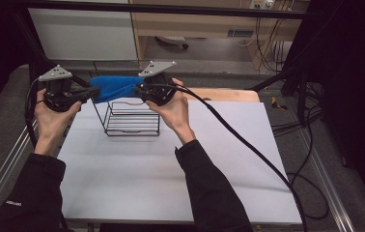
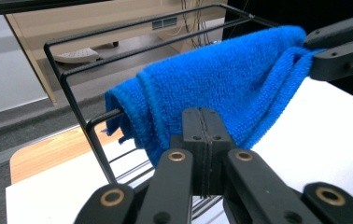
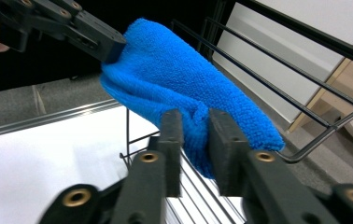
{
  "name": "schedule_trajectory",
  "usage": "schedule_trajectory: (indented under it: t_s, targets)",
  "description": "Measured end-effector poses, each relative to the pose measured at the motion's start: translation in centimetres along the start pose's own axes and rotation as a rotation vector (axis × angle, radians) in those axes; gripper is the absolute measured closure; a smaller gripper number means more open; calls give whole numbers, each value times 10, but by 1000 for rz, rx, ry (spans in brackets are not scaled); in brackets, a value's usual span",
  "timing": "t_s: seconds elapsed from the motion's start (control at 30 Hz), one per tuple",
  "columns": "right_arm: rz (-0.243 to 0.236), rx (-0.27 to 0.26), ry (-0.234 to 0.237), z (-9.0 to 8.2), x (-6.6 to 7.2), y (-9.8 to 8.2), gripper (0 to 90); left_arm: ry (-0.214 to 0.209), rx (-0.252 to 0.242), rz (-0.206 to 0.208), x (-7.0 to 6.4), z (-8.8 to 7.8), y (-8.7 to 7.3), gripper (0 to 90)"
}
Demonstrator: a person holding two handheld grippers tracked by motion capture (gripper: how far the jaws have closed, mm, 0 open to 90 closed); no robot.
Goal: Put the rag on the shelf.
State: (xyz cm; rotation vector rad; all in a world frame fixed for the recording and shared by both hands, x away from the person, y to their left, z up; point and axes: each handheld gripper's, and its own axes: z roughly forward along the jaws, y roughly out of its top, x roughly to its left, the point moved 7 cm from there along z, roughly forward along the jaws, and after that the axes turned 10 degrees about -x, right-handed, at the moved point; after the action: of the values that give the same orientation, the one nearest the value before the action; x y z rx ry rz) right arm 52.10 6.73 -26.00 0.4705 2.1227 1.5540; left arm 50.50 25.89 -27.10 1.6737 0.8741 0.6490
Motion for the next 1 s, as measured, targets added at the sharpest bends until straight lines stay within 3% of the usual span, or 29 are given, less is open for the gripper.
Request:
schedule_trajectory:
  t_s: [0.13, 0.2, 0.27, 0.33, 0.37, 0.43, 0.53, 0.67, 0.8, 1.0]
  targets:
    - [24, -18, 10, -3, 3, 4, 607, -2, 5, 8, 0, 2, -4, 900]
    - [39, -42, 18, -5, 4, 8, 598, -1, 11, 12, 0, 3, -7, 900]
    - [59, -55, 18, -5, 4, 10, 635, 1, 18, 17, -1, 4, -9, 900]
    - [83, -43, 21, -5, 3, 9, 766, 2, 18, 22, -1, 5, -11, 900]
    - [96, -18, 24, -4, 3, 6, 844, 0, 18, 22, -1, 6, -13, 900]
    - [116, 27, 40, -1, 5, -2, 900, 4, 25, 29, 0, 6, -15, 900]
    - [132, 74, 37, 4, 6, -13, 900, 5, 24, 30, 1, 8, -19, 900]
    - [149, 90, 13, 9, 1, -23, 900, 5, 16, 23, 2, 11, -23, 900]
    - [139, 85, -10, 12, -3, -31, 900, 0, 9, 20, 2, 14, -24, 900]
    - [113, 59, -2, 10, -1, -29, 849, -11, 5, 30, -2, 13, -22, 898]
